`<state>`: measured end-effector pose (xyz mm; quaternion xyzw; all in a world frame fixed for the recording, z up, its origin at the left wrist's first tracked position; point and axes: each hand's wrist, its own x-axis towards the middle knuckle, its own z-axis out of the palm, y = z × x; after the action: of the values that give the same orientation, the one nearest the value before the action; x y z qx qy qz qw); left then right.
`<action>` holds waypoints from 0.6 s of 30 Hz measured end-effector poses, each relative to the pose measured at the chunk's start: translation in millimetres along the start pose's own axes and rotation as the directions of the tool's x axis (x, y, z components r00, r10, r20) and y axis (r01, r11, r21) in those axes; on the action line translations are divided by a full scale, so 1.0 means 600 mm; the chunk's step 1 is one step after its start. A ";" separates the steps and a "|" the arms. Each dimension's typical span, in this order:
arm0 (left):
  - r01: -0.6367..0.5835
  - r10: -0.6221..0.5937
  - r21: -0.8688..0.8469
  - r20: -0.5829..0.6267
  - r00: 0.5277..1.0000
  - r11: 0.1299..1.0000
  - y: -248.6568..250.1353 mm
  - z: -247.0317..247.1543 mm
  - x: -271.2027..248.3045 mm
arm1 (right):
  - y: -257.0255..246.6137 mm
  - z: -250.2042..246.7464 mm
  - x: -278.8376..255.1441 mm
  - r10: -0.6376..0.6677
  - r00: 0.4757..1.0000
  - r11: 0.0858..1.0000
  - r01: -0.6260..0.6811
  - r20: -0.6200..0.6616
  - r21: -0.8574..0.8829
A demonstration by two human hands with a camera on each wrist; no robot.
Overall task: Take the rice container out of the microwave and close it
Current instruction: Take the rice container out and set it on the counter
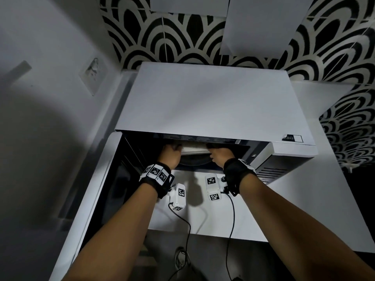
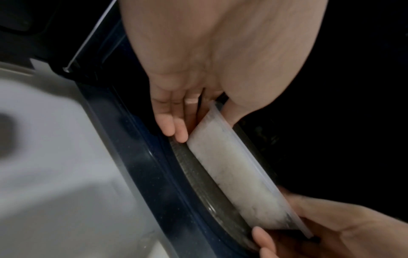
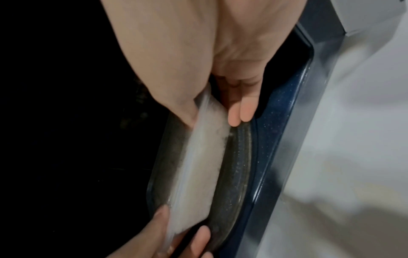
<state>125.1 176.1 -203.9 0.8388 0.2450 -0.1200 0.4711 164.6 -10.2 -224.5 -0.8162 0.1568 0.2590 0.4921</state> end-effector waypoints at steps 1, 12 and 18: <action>-0.003 0.003 -0.002 -0.003 1.000 1.000 -0.001 0.000 -0.002 | 0.014 0.003 0.021 -0.009 1.000 1.000 0.009 -0.001 0.019; -0.047 0.038 -0.162 -0.057 0.998 0.986 -0.049 -0.001 -0.037 | 0.009 -0.012 -0.078 -0.124 0.992 0.974 0.125 -0.014 0.188; -0.039 0.028 -0.343 -0.037 0.999 0.939 -0.059 0.006 -0.128 | 0.058 -0.027 -0.135 -0.134 0.991 0.931 0.125 0.002 0.344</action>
<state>41.2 165.5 -198.7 0.7498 0.2552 -0.0540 0.6081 85.2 -40.4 -196.6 -0.7231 0.1394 0.2049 0.6448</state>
